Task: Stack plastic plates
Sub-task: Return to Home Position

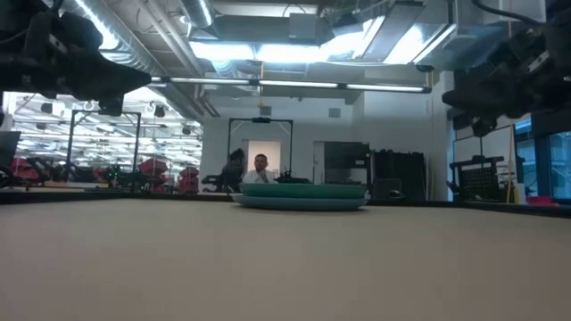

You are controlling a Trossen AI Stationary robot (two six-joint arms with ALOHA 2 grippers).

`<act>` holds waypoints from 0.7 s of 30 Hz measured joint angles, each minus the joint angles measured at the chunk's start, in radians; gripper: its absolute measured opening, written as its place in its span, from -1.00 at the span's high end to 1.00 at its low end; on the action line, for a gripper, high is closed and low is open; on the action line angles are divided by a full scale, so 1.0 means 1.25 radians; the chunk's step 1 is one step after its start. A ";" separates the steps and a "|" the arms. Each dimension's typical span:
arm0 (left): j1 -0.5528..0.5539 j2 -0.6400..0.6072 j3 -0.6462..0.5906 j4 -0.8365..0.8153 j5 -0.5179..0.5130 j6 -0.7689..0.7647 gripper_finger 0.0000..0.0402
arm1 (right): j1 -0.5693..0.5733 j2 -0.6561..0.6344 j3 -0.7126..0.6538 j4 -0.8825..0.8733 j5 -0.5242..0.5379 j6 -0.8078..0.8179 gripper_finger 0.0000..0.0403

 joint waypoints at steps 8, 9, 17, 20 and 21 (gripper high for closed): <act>-0.008 0.000 0.001 -0.011 -0.074 0.027 0.98 | 0.000 -0.056 0.000 -0.013 0.060 -0.013 0.99; -0.008 0.000 0.001 -0.011 -0.084 0.033 0.98 | 0.000 -0.056 0.000 -0.013 0.062 -0.012 0.99; -0.008 0.013 0.001 -0.010 -0.087 0.121 0.98 | 0.000 -0.056 0.000 -0.018 0.087 -0.013 0.99; -0.008 0.013 0.001 -0.010 -0.088 0.123 0.98 | 0.000 -0.056 0.000 -0.019 0.087 -0.012 0.99; -0.008 0.014 0.001 -0.010 -0.088 0.123 0.98 | 0.000 -0.056 0.000 -0.019 0.087 -0.012 0.99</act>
